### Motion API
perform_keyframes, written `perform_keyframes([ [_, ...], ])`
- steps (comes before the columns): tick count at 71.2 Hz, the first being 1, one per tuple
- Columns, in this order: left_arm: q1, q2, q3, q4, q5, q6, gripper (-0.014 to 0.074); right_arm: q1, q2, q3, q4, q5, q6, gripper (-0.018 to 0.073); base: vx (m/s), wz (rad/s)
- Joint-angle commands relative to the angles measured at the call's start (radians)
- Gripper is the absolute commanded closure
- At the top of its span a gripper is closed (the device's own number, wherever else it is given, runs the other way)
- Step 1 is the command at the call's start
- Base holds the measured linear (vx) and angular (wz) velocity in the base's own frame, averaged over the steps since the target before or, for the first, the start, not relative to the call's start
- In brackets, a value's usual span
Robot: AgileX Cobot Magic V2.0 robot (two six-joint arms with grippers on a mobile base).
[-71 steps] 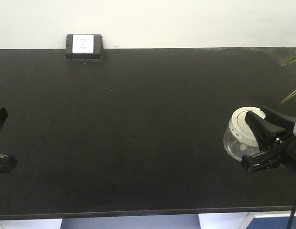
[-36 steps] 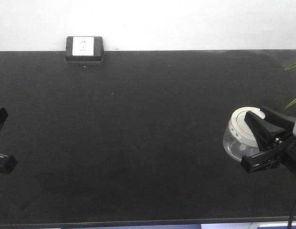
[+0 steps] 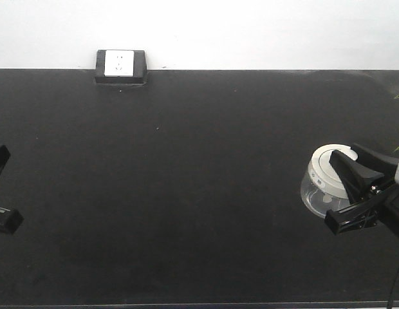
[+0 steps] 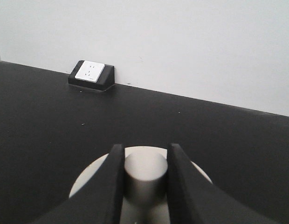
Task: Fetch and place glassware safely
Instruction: 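Drive the base up to the black bench, jar held in right gripper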
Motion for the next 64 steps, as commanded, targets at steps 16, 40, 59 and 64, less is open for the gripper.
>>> perform_keyframes([
  [16,-0.006,-0.009,-0.025,-0.023,-0.063,-0.008,0.0603,-0.005,-0.006,-0.033,0.006,-0.1,-0.002,0.056,0.0,-0.01],
  [40,-0.006,-0.009,-0.025,-0.023,-0.064,-0.008,0.0603,-0.005,-0.006,-0.033,0.006,-0.101,-0.002,0.056,0.0,0.0],
  [59,-0.006,-0.009,-0.027,-0.024,-0.067,-0.008,0.0603,-0.005,-0.006,-0.033,0.006,-0.101,-0.002,0.056,0.0,0.0],
  [64,-0.006,-0.009,-0.027,-0.024,-0.067,-0.008,0.0603,-0.005,-0.006,-0.033,0.006,-0.101,-0.002,0.056,0.0,0.0],
])
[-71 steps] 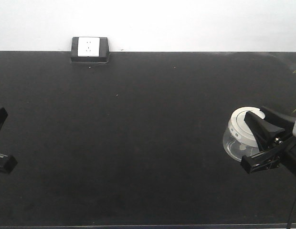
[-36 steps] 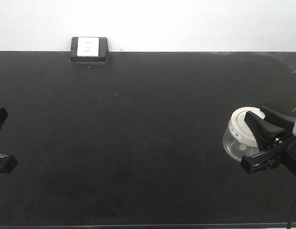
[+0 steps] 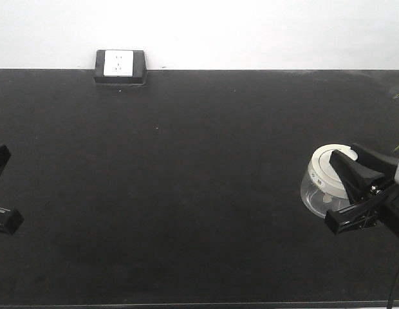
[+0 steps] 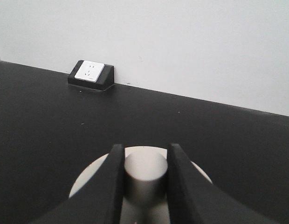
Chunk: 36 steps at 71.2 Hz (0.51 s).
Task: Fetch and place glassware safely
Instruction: 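Drive the base up to the black bench, jar held in right gripper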
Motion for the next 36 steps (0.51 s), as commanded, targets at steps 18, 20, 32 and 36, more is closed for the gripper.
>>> perform_keyframes([
  [18,-0.006,-0.009,-0.027,-0.024,-0.067,-0.008,0.0603,-0.005,-0.006,-0.034,0.009,-0.105,-0.002,0.056,0.0,0.0],
  [20,-0.006,-0.009,-0.027,-0.024,-0.067,-0.008,0.0603,-0.005,-0.006,-0.034,0.009,-0.105,-0.002,0.056,0.0,0.0],
  [32,-0.006,-0.009,-0.027,-0.024,-0.067,-0.008,0.0603,-0.003,0.006,-0.034,-0.012,-0.148,-0.002,0.056,0.0,0.0],
  [36,-0.006,-0.009,-0.027,-0.024,-0.067,-0.008,0.0603,-0.002,0.025,-0.037,-0.028,-0.183,-0.002,0.056,0.0,0.0],
])
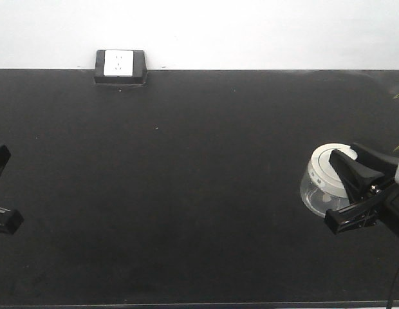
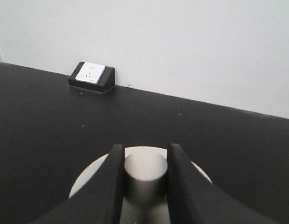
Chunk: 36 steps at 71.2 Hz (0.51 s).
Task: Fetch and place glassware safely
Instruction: 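Drive the base up to the black bench, jar held in right gripper, then extend the right arm forward over the bench carrying the jar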
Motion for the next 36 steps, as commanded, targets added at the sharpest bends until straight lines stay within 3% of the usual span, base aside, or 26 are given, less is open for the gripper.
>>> perform_keyframes([
  [1,-0.006,-0.009,-0.027,-0.024,-0.067,-0.008,0.0603,0.0,0.021,-0.038,-0.03,-0.169,-0.002,0.056,0.0,0.0],
  [24,-0.006,-0.009,-0.027,-0.024,-0.072,-0.008,0.0603,0.161,0.257,-0.2,-0.044,-0.177,-0.011,0.056,0.0,0.0],
  [36,-0.006,-0.009,-0.027,-0.024,-0.072,-0.008,0.0603,0.197,0.421,-0.321,-0.044,-0.188,-0.005,0.056,0.0,0.0],
])
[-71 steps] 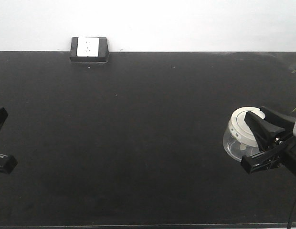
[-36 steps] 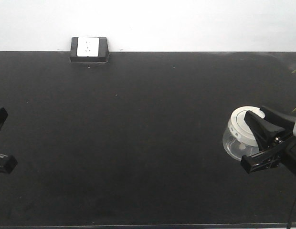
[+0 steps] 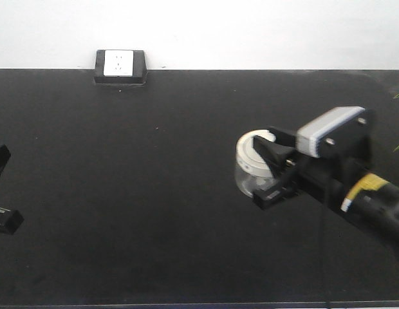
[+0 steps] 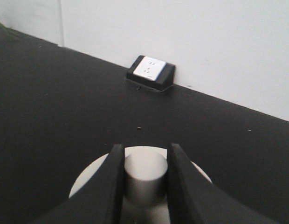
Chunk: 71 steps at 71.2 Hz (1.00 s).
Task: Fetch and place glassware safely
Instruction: 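Extend the right arm forward over the bench carrying the jar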
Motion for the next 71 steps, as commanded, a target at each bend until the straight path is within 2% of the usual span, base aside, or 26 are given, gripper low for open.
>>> perform_keyframes([
  [1,-0.006,-0.009,-0.027,-0.024,-0.072,-0.008,0.0603,0.011,0.081,-0.107,0.005,-0.112,0.003,0.056,0.0,0.0],
  [15,-0.006,-0.009,-0.027,-0.024,-0.073,-0.008,0.0603,0.011,0.282,-0.241,0.0,-0.191,0.01,0.056,0.0,0.0],
  [26,-0.006,-0.009,-0.027,-0.024,-0.074,-0.008,0.0603,0.011,0.422,-0.33,-0.042,-0.277,0.015,0.056,0.0,0.0],
  [34,-0.006,-0.009,-0.027,-0.024,-0.075,-0.008,0.0603,0.011,0.513,-0.38,-0.047,-0.326,0.047,0.056,0.0,0.0],
  [50,-0.006,-0.009,-0.027,-0.024,-0.084,-0.008,0.0603,0.011,0.637,-0.398,-0.048,-0.391,0.053,0.056,0.0,0.0],
  [71,-0.006,-0.009,-0.027,-0.024,-0.086,-0.008,0.0603,0.011,0.727,-0.397,-0.048,-0.443,0.0,0.056,0.0,0.0],
])
